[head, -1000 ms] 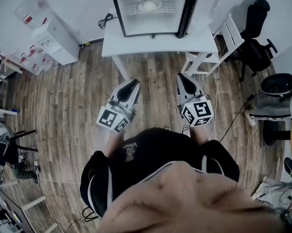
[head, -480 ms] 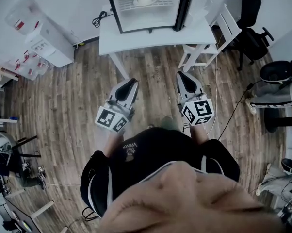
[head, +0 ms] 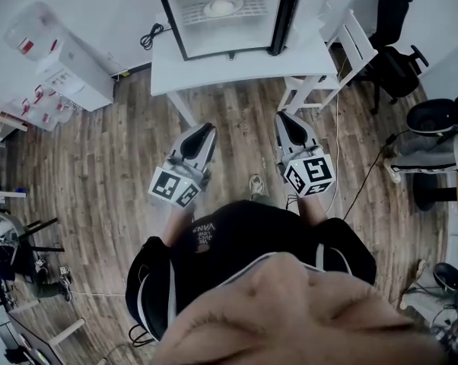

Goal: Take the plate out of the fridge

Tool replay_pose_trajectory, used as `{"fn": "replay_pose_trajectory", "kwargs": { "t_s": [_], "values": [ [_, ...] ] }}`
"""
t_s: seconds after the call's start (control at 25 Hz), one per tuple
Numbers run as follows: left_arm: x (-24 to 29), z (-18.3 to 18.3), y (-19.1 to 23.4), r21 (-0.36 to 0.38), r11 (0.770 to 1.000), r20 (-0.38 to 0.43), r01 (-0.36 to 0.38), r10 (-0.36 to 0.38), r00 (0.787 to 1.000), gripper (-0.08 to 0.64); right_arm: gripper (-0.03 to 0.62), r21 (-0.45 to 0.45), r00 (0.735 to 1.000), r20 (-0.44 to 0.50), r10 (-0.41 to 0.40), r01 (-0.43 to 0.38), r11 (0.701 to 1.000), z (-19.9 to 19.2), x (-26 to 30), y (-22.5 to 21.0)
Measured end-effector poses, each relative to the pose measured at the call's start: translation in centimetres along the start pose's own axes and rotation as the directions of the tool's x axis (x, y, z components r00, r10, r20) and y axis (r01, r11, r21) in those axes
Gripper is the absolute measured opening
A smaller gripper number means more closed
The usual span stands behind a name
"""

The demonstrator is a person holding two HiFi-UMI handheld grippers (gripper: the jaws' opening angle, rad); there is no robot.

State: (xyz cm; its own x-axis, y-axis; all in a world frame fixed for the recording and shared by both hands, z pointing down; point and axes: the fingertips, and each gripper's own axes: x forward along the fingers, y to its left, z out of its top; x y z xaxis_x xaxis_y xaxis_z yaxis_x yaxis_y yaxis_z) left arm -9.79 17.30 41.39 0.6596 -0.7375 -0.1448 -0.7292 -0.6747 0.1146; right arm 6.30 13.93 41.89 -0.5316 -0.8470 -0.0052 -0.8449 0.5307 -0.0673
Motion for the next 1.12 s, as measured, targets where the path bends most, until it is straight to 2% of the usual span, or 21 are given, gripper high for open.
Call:
{"fn": "replay_pose_trajectory", "kwargs": {
  "t_s": [0.68, 1.12],
  "values": [
    [8.6, -0.4, 4.7, 0.026, 0.997, 0.02, -0.079, 0.079, 0.997, 0.049, 0.012, -0.016, 0.995, 0.004, 0.099, -0.099, 0.995, 0.8, 8.7, -6.8],
    [13.3, -0.8, 6.2, 0.03, 0.99, 0.034, -0.138, 0.137, 0.99, 0.049, 0.012, -0.012, 0.986, -0.002, 0.166, -0.166, 0.986, 0.7, 12.2, -11.1]
  ]
}}
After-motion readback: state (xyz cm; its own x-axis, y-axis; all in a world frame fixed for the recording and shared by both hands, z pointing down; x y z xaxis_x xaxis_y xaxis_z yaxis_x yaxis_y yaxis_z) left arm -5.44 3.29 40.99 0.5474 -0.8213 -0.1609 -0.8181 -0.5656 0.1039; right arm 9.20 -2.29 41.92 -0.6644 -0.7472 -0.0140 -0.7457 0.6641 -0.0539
